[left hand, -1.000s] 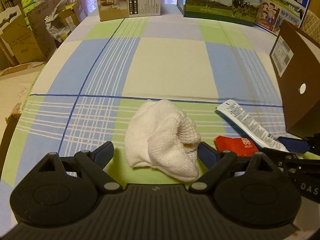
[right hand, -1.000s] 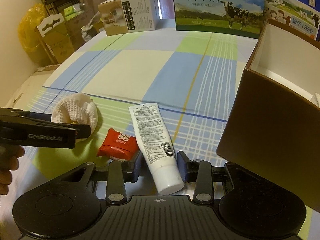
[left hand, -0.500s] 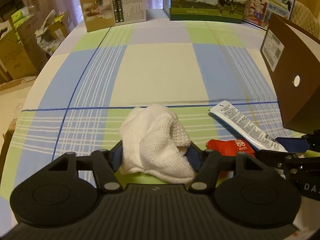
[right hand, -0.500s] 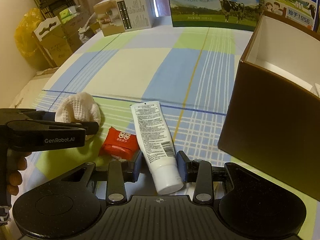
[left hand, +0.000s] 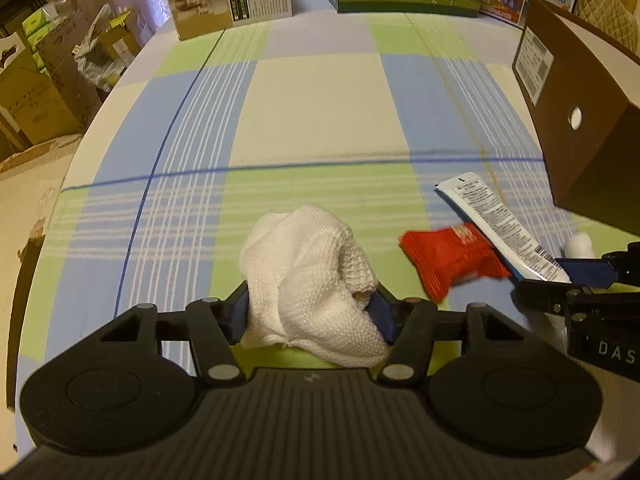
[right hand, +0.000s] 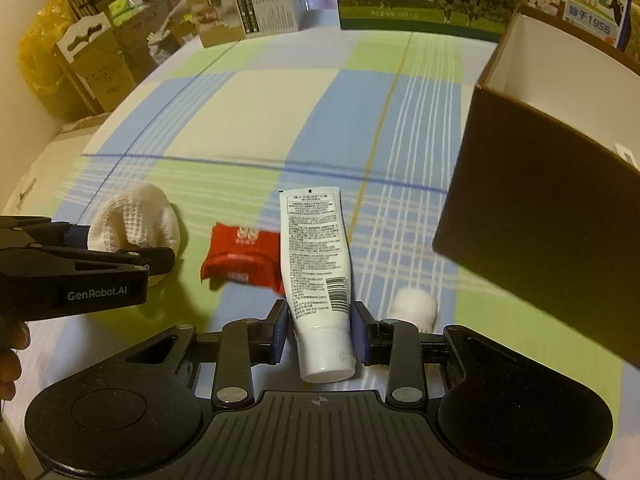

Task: Organize objects
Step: 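Grasp the white towel with the left tool and lift it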

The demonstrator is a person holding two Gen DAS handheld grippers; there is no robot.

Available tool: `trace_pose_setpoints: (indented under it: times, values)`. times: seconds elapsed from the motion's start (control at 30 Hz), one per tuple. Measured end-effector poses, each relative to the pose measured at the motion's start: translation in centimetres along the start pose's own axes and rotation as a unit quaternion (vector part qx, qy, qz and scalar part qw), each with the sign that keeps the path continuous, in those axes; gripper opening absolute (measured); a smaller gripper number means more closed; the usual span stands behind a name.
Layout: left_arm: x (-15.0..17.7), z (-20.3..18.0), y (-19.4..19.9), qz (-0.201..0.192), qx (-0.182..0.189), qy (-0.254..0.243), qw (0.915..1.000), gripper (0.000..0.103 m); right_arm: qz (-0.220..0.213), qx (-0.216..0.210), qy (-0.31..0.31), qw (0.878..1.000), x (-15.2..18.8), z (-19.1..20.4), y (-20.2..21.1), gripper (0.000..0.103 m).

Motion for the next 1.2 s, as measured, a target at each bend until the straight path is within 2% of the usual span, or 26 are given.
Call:
trace_pose_setpoints:
  times: [0.2,0.33,0.5,0.63,0.83,0.87,1.0,1.2]
  values:
    - [2.4,-0.6,1.7,0.020,-0.001,-0.004,0.9998,0.057,0.025,0.020,0.010,0.999,2.4,1.4,1.6,0.030]
    - [5.2,-0.6,3.3,0.030,0.009,0.006,0.9995,0.057,0.039,0.013,0.007,0.999,5.2,2.5,3.3,0.029]
    - [8.8,-1.3,5.8,0.043,0.021,-0.006,0.9988,0.057,0.054,-0.005,0.001,0.999,8.7,3.8,5.5,0.029]
    - [10.9,-1.7,7.1,0.047,0.031,-0.010,0.9983,0.058,0.049,-0.008,0.000,0.999,10.8,4.7,6.7,0.030]
    - [10.8,-1.6,6.7,0.045,0.032,-0.003,0.9985,0.066,0.023,0.000,0.012,1.000,10.8,4.9,6.7,0.032]
    - [11.0,-1.6,6.6,0.044,0.031,-0.004,0.9986,0.070,0.016,0.000,0.015,1.000,10.7,4.9,6.5,0.035]
    - [10.4,-1.6,6.1,0.032,0.032,0.000,0.9990,0.072,0.003,0.001,0.024,1.000,10.2,5.1,5.9,0.049]
    - [10.0,-1.8,5.9,0.024,0.030,-0.006,0.9992,0.072,-0.014,0.029,0.072,0.997,10.0,5.8,5.2,0.049]
Point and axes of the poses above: each gripper's, at about its wrist camera, not at the fingertips, and y roughly against the way its jaws point, z to its left, x to its underside, the point moved 6 cm from there along -y, roughly the way its jaws point, and after that the axes turned 6 degrees about y, right-handed, at the moved point
